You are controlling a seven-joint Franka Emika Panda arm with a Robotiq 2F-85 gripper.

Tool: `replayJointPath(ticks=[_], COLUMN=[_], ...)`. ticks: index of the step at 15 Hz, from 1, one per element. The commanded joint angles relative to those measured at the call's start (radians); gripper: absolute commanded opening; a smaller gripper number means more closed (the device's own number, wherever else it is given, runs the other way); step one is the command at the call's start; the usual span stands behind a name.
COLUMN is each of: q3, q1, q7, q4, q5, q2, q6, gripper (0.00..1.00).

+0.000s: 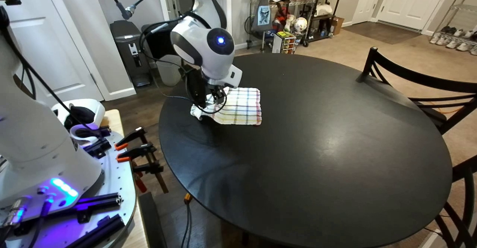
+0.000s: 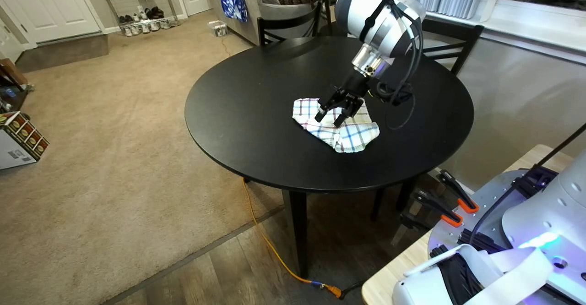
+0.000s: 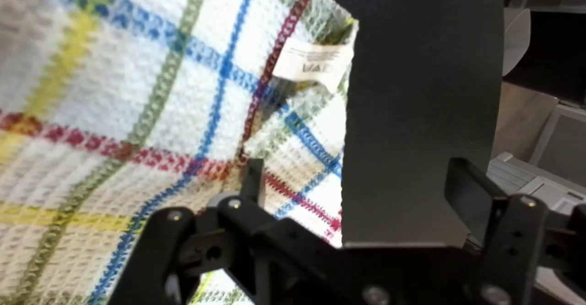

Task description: Unfold the towel fully

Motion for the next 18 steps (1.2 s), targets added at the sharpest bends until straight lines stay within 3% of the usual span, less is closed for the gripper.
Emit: replayJointPath(ticks=[1, 7, 15, 16, 18], q3=[-0.061, -0.087, -0.085, -0.085, -0.085], q1=[0.044, 0.063, 0.077, 0.083, 0.09], q7=[0.049, 0.081, 0.076, 0.074, 0.07], q4=[0.065, 0.11, 0.085, 0.081, 0.077], q5=[-0.047, -0.071, -0.057, -0.06, -0.057], q2=[0.058, 0.09, 0.075, 0.074, 0.072], q6=[-0.028, -0.065, -0.097, -0.093, -0.087], gripper=[1.0, 1.0, 0.98, 0.74, 0.66])
